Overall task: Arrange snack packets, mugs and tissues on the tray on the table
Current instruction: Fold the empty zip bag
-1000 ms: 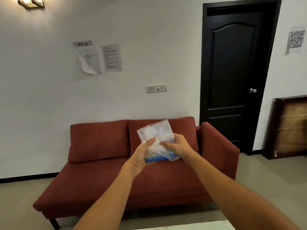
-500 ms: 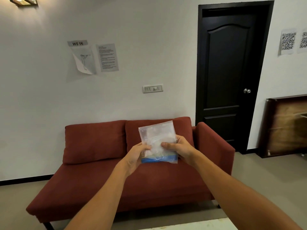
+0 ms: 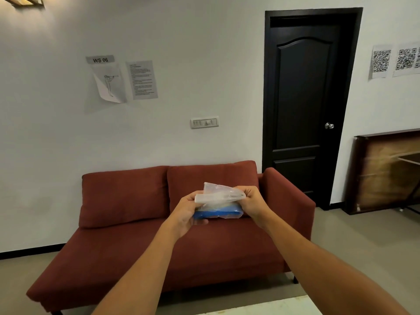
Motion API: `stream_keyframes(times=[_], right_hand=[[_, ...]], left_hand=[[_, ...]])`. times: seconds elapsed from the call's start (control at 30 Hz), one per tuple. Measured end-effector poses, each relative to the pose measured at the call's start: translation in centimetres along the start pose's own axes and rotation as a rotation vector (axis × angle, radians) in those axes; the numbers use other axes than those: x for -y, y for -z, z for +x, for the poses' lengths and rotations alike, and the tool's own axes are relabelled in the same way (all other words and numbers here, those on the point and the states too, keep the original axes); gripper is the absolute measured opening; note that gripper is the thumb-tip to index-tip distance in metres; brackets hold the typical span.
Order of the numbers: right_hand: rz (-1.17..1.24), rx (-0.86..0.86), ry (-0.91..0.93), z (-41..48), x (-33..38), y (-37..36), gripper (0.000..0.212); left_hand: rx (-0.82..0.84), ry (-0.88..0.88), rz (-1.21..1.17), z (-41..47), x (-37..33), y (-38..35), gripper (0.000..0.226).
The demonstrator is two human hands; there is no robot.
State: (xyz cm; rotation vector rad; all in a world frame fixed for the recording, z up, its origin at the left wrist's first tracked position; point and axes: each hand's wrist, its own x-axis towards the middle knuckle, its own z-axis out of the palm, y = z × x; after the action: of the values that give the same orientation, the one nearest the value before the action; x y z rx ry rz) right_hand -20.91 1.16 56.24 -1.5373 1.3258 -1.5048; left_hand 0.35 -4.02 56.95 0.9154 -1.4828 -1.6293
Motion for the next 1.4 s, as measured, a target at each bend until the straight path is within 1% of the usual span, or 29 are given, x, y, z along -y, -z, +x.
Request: stream_keyframes(times=[0.1,0.17,0.23,0.27,0.33,0.37,0.4,0.43,0.5,0.53,0.57,0.6,0.67,0.7,0.73,0.83,0.87,0.9,0.97,1.07,1.17,1.23,1.4], right_hand=[[-0.014,-0.031,0.069,-0.3,0.7,-0.4,0.018],[-0.063,-0.056,0.104,-0.4,0.9,-0.6,0.019],[-0.076,-0.098,0.11,-0.5,0.8,-0.5,0.019],[-0.057,-0.132,0.095,-0.6,0.7,-0.3,0.018],[-0.076,-0.185,0.114,-1.4,0.2,0.2,0.016],[-0.152,-0.202,0.165,-1.8,-0.4,0.5,0.015],[-0.249,-0.204,0.222,-2.5,-1.0,0.8,0.016],[-0.342,-0.214,0.255,-3.2,-1.6,1.2,0.018],[-0.405,-0.262,0.184,-4.2,-2.6,2.8,0.027],[-0.389,-0.271,0.108,-4.5,-2.9,3.8,0.037],[-0.316,-0.274,-0.014,-5.1,-3.3,5.1,0.045],[-0.184,-0.274,-0.152,-5.7,-3.4,6.2,0.048],[0.124,-0.273,-0.419,-7.4,-3.8,8.8,0.041],[0.225,-0.267,-0.503,-8.1,-3.8,9.9,0.043],[0.248,-0.259,-0.544,-9.0,-3.9,11.0,0.049],[0.159,-0.235,-0.572,-11.0,-4.0,14.6,0.073],[0.101,-0.242,-0.567,-11.5,-4.1,15.8,0.076],[0.036,-0.263,-0.553,-12.2,-4.4,17.4,0.073],[-0.042,-0.342,-0.516,-13.5,-5.5,20.9,0.06],[-0.046,-0.408,-0.488,-16.2,-7.6,26.0,0.051],[-0.058,-0.447,-0.52,-19.0,-10.4,32.0,0.043],[-0.055,-0.445,-0.551,-20.8,-12.3,35.7,0.039],[-0.021,-0.484,-0.658,-24.9,-16.8,43.6,0.035]], left_hand=[[0.041,0.053,-0.071,-0.4,0.3,0.1,0.032],[0.104,0.088,-0.149,-0.3,0.5,0.7,0.029],[0.207,0.145,-0.276,0.0,0.5,1.3,0.042],[0.251,0.184,-0.286,0.2,0.4,1.5,0.051],[0.293,0.242,-0.151,0.9,0.5,1.1,0.072],[0.292,0.244,-0.047,1.2,0.5,0.6,0.077],[0.284,0.229,0.043,1.5,0.7,-0.3,0.074],[0.266,0.195,0.104,1.8,1.0,-1.1,0.066],[0.237,0.131,0.125,2.8,2.1,-3.0,0.039],[0.218,0.108,0.118,3.2,2.7,-3.9,0.029],[0.208,0.097,0.119,3.6,3.3,-5.0,0.025],[0.203,0.096,0.123,3.8,3.9,-6.2,0.024],[0.208,0.093,0.126,4.2,5.1,-9.2,0.028],[0.208,0.073,0.14,4.3,5.5,-10.7,0.029],[0.212,0.043,0.172,4.3,5.8,-12.5,0.028],[0.203,-0.062,0.268,4.5,6.6,-18.4,0.025],[0.198,-0.079,0.282,4.6,6.9,-20.1,0.026],[0.203,-0.08,0.288,4.9,7.4,-22.1,0.027],[0.232,-0.049,0.274,5.5,8.6,-26.2,0.033],[0.28,0.044,0.206,6.2,11.2,-32.2,0.04],[0.289,0.146,0.141,6.9,14.2,-38.6,0.057],[0.287,0.19,0.147,7.2,16.4,-42.3,0.066],[0.265,0.294,0.112,7.6,21.3,-51.0,0.056]])
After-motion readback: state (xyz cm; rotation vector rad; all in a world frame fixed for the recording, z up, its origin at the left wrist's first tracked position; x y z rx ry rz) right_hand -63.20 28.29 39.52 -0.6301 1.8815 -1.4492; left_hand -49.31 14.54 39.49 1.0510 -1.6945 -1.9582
